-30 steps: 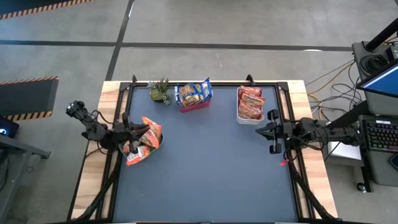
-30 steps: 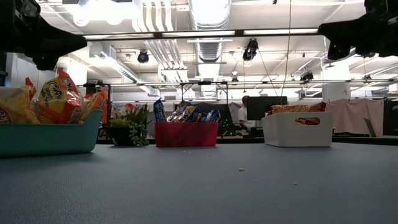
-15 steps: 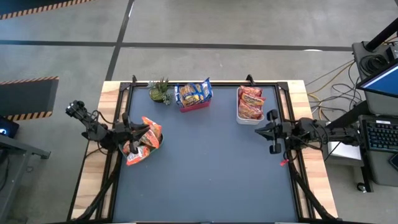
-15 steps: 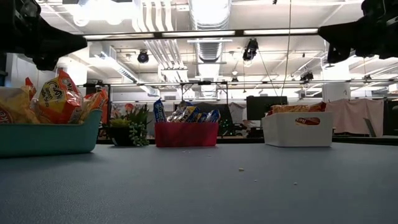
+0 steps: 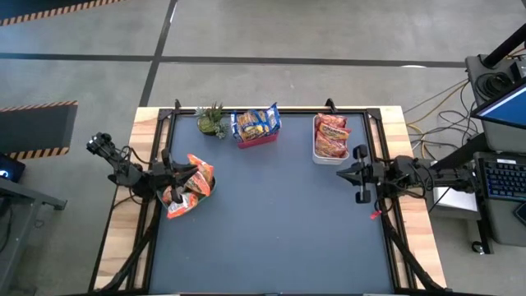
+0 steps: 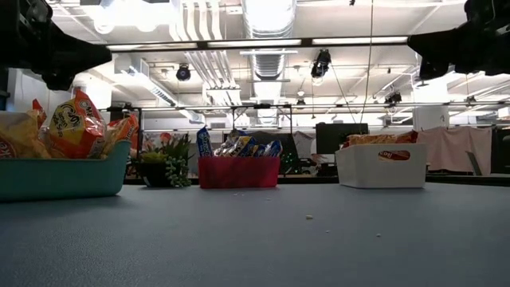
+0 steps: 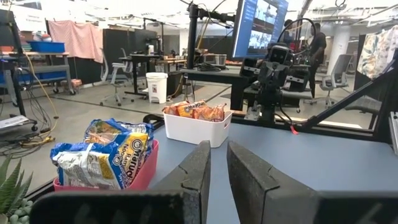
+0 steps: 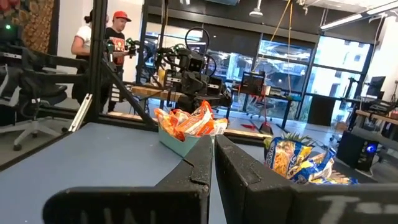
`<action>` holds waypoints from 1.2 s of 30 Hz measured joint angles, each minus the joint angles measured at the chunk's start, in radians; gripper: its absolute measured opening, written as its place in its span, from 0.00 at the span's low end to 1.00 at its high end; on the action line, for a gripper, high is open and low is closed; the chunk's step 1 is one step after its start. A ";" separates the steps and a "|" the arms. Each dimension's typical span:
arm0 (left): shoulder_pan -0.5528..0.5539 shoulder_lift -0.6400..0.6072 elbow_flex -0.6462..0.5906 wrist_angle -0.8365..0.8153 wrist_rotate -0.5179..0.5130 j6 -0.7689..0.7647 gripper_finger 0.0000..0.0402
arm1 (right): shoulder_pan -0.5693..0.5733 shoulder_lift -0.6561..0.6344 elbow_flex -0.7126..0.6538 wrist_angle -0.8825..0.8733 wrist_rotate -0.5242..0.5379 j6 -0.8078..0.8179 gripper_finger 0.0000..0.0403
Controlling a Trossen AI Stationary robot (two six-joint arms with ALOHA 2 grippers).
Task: Sort Maruchan noodles
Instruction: Return to Home Position
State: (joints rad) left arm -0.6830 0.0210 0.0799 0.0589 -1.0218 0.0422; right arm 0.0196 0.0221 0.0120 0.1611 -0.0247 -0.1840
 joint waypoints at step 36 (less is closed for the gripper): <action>0.000 0.001 0.000 0.000 0.000 0.000 0.10 | 0.000 0.001 0.000 -0.001 0.000 0.087 0.02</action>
State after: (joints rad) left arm -0.6834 0.0216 0.0799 0.0590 -1.0214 0.0424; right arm 0.0196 0.0227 0.0116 0.1604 -0.0250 -0.0967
